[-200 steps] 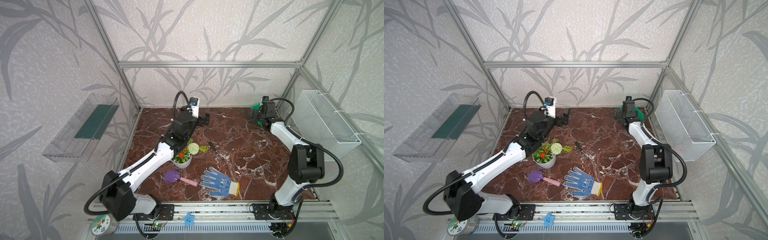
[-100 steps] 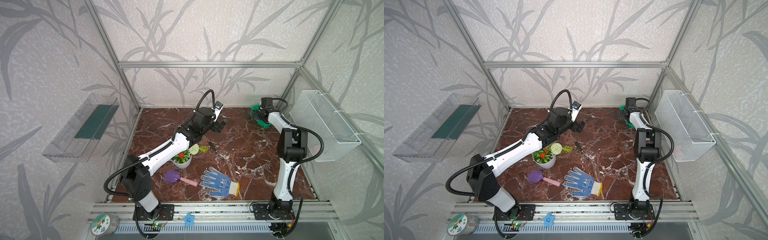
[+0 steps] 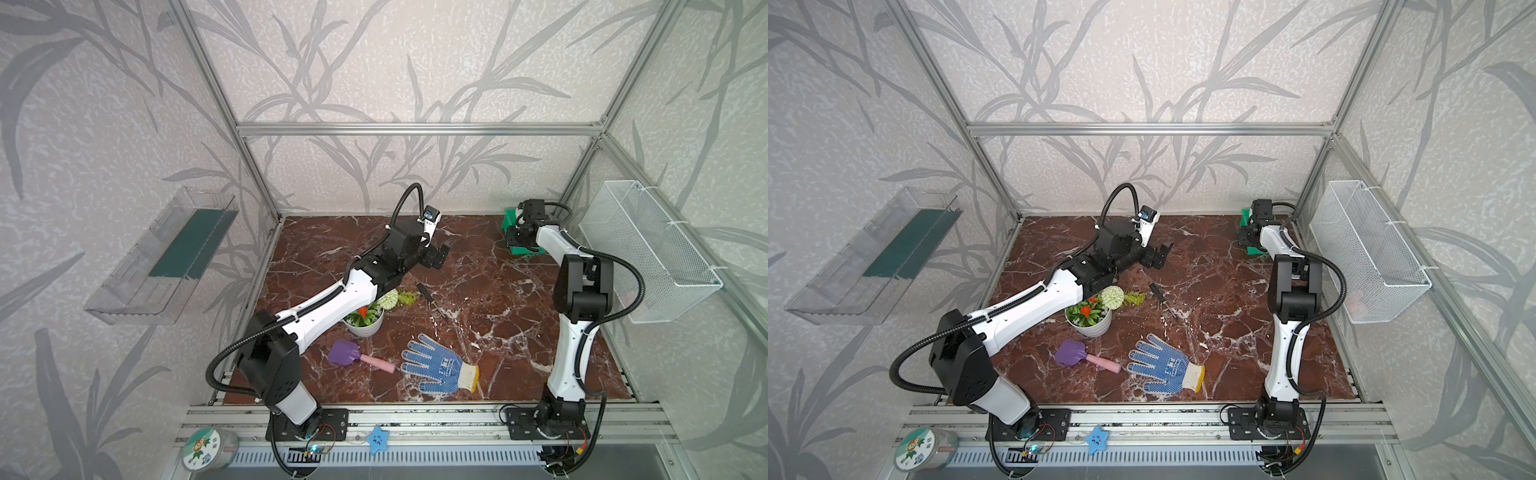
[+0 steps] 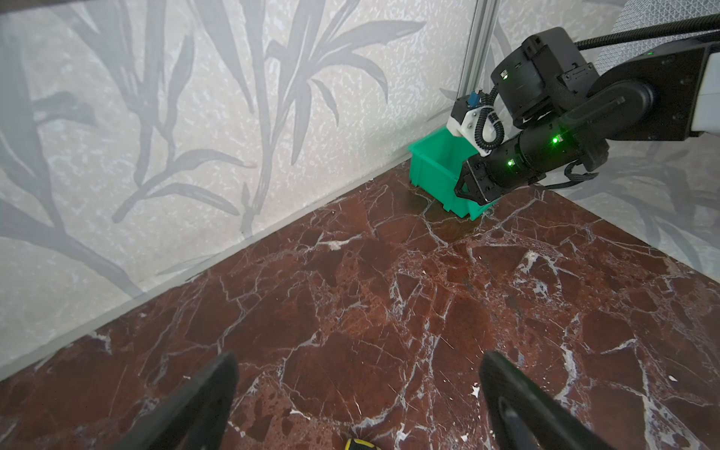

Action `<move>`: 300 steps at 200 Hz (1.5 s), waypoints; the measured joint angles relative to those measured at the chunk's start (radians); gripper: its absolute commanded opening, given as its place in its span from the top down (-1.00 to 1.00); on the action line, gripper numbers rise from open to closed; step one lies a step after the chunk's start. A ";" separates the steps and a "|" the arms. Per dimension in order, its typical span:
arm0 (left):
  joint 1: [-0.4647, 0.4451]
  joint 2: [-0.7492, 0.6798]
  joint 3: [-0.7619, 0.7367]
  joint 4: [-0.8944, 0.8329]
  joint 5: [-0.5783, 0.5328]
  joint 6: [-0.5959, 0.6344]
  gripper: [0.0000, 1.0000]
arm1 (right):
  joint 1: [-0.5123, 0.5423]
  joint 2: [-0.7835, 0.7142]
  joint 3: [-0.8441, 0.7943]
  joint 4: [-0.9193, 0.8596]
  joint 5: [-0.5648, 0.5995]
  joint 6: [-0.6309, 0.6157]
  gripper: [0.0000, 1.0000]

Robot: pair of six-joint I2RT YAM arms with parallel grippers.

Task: Put the screwdriver in the bin
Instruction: 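Grasp the green bin rim with the right gripper while the left arm extends, then drag the green bin toward the screwdriver with the right gripper, then release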

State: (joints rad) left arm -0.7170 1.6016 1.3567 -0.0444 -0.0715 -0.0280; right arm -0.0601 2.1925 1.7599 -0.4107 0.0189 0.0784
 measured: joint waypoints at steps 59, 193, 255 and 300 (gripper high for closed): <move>0.004 -0.107 -0.095 -0.010 0.008 -0.094 -0.98 | 0.013 -0.037 -0.063 0.018 0.010 -0.005 1.00; 0.004 -0.129 -0.097 -0.098 0.048 -0.192 -0.98 | 0.515 -0.417 -0.574 0.046 0.105 0.091 1.00; 0.005 -0.237 -0.173 -0.109 0.017 -0.206 -0.98 | 0.547 -0.445 -0.625 0.089 0.136 0.105 0.74; 0.014 -0.239 -0.185 -0.124 0.008 -0.222 -0.98 | 0.576 -0.481 -0.639 0.057 0.137 0.093 0.46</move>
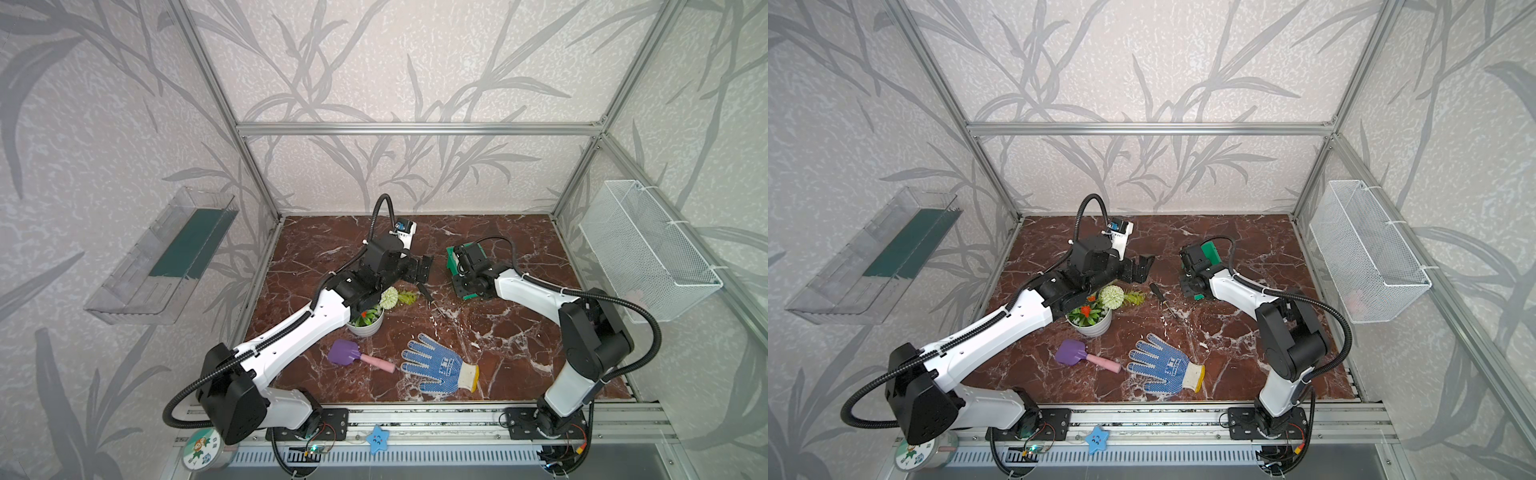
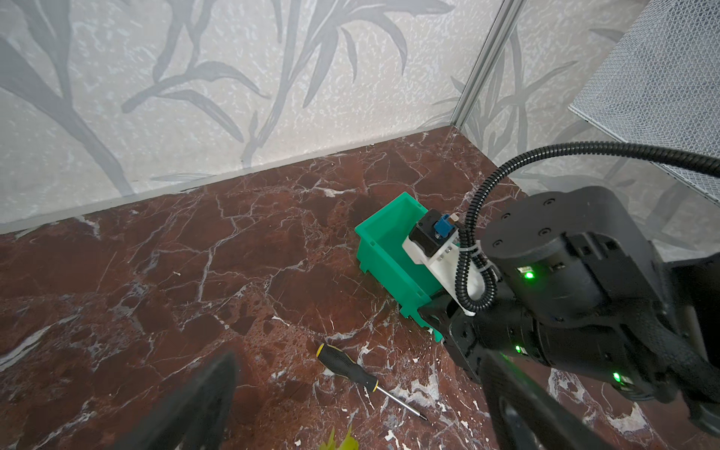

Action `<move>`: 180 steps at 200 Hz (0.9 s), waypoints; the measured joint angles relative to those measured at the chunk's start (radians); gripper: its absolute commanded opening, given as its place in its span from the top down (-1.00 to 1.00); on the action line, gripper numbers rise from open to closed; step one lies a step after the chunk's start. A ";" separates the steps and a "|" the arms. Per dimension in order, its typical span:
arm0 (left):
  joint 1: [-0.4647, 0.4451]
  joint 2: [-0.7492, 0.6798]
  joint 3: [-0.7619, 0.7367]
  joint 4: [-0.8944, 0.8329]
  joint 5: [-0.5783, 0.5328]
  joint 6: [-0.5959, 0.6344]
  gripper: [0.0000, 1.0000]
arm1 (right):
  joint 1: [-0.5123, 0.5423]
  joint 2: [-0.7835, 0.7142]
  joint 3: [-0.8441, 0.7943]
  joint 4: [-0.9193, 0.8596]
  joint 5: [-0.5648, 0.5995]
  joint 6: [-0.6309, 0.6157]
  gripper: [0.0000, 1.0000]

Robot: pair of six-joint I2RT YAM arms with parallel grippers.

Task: Put the screwdriver in the bin
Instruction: 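Drag the green bin toward the screwdriver with the right gripper, then release, then lower the right gripper onto the black-and-yellow screwdriver handle and grasp it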

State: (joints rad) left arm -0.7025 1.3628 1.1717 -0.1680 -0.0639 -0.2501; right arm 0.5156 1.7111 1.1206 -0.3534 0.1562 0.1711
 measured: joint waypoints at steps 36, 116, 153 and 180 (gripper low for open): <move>0.050 -0.006 -0.011 -0.024 0.024 -0.055 -0.98 | 0.051 -0.095 0.000 -0.012 -0.006 -0.011 0.21; 0.241 -0.155 -0.104 -0.024 0.166 -0.200 -0.98 | 0.156 0.045 0.070 0.038 -0.144 -0.014 -0.09; 0.271 -0.176 -0.123 -0.021 0.214 -0.229 -0.98 | 0.175 0.208 0.133 0.031 -0.171 -0.011 -0.14; 0.277 -0.182 -0.143 -0.019 0.235 -0.244 -0.98 | 0.179 0.255 0.151 0.028 -0.161 -0.011 -0.10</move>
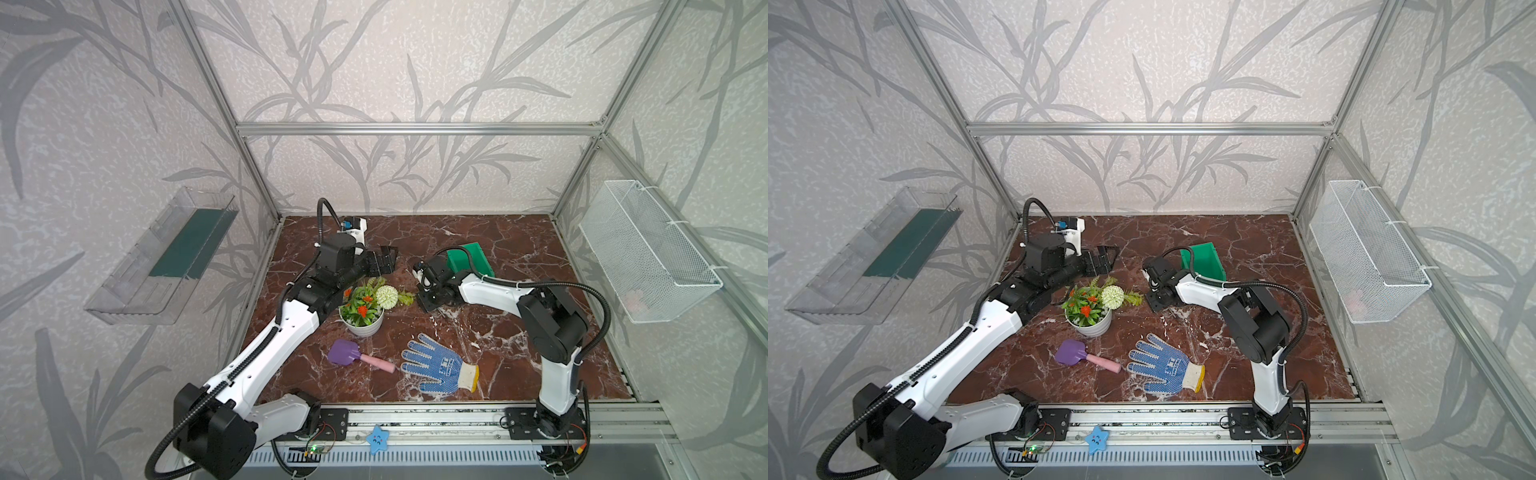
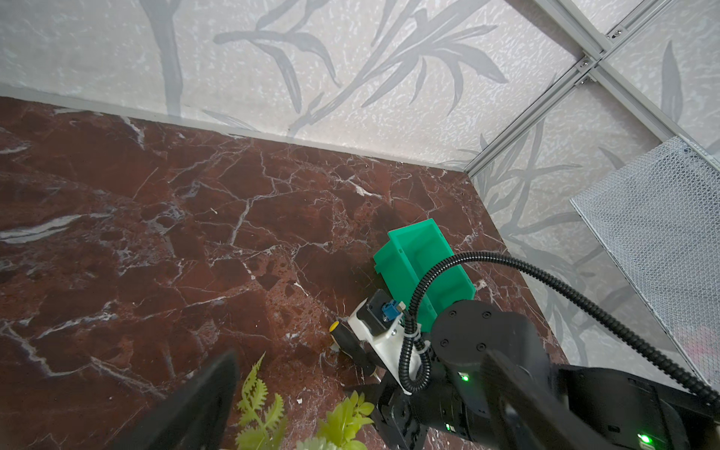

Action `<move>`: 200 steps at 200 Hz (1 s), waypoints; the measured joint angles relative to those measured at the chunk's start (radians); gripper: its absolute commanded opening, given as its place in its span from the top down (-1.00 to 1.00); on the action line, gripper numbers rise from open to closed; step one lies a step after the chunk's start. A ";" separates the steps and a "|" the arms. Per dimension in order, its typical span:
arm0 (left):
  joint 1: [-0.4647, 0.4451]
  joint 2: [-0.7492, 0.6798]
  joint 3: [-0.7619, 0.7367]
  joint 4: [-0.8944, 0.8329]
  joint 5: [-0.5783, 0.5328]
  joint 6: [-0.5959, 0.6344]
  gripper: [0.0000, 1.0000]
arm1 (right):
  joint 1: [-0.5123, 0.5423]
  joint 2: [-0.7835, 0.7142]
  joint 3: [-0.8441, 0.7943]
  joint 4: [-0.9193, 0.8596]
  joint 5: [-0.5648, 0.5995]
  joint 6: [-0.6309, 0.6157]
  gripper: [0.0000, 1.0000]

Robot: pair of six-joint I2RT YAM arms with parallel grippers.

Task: Put the screwdriver in the bin
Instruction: 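Lower the right gripper onto the black-and-yellow screwdriver handle and grasp it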

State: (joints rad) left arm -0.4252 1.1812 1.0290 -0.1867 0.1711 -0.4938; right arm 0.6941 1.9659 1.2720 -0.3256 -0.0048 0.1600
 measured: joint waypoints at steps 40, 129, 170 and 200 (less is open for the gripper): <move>0.001 0.000 -0.004 0.001 0.022 -0.008 -0.98 | 0.000 0.054 0.053 -0.007 0.054 -0.010 0.17; 0.001 0.000 -0.003 0.000 0.033 -0.016 -0.98 | 0.000 0.058 0.056 -0.001 0.106 -0.030 0.71; 0.002 0.000 -0.003 0.007 0.034 -0.023 -0.98 | -0.011 -0.059 -0.016 -0.001 0.103 -0.002 0.73; 0.000 0.013 0.007 0.043 0.046 -0.039 -0.98 | -0.059 -0.207 -0.053 0.016 0.054 0.059 0.73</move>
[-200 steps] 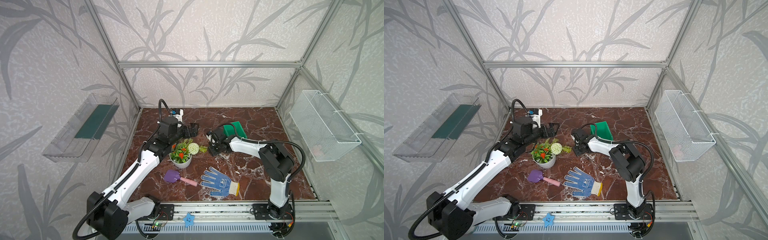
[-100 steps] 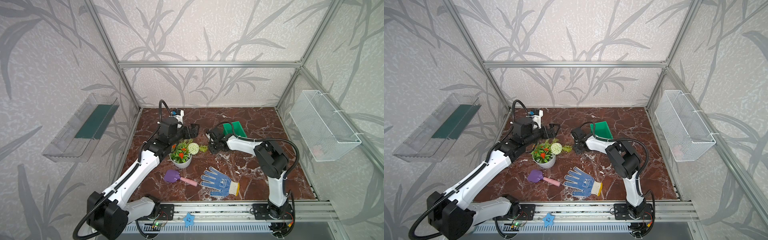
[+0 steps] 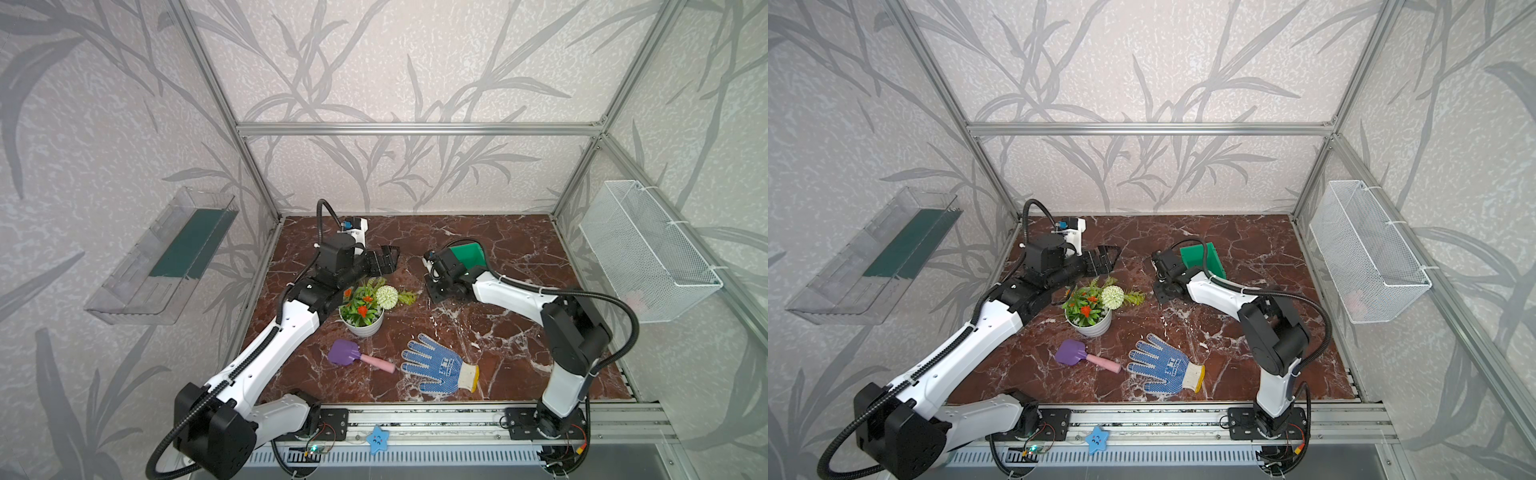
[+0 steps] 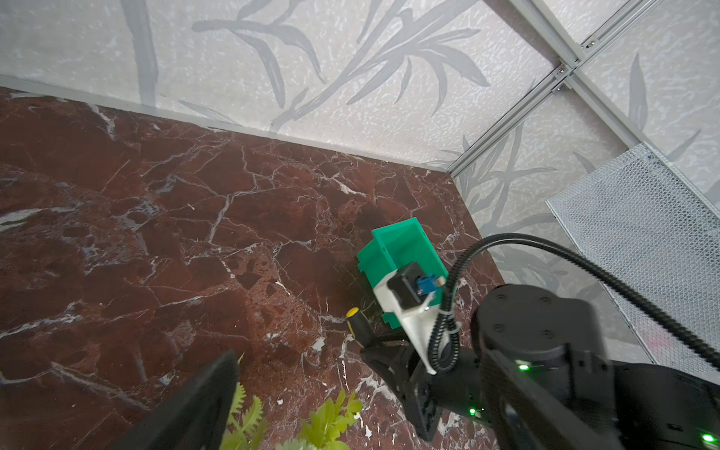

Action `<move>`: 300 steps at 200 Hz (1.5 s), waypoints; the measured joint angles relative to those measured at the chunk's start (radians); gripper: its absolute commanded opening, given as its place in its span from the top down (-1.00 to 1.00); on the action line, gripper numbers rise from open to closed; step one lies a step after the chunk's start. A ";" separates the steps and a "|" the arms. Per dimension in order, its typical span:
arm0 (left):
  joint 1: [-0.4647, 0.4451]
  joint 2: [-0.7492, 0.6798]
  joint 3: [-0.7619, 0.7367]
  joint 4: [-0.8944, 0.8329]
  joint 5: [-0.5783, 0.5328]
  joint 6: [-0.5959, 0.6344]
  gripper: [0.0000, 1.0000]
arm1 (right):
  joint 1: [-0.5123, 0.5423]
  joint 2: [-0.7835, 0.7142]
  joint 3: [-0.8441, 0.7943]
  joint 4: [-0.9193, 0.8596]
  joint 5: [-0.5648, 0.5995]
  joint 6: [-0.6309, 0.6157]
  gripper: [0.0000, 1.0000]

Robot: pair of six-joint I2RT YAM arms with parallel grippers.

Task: Put the screwdriver in the bin
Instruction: 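Lower the right gripper onto the black-and-yellow screwdriver handle and grasp it, then lift the screwdriver with the right gripper and move it over the bin, then lower the screwdriver into the green bin, open the right gripper, lift away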

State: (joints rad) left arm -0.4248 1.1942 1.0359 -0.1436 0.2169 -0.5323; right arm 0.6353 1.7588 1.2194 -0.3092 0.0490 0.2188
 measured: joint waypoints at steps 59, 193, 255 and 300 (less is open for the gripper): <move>-0.085 0.085 0.086 0.033 -0.026 0.018 -0.98 | -0.156 -0.221 -0.033 0.081 -0.027 0.139 0.74; -0.262 0.300 0.245 -0.049 -0.103 0.141 -0.98 | -0.413 0.054 -0.053 0.247 -0.116 0.478 0.66; -0.266 0.309 0.254 -0.066 -0.110 0.149 -0.98 | -0.390 0.062 -0.053 0.260 -0.156 0.499 0.56; -0.267 0.320 0.254 -0.072 -0.110 0.152 -0.98 | -0.366 0.062 -0.054 0.257 -0.124 0.463 0.54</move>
State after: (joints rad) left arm -0.6914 1.5139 1.2896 -0.2157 0.1066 -0.3805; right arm 0.2691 1.8210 1.1656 -0.0525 -0.0753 0.6815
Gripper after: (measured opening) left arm 0.992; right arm 0.230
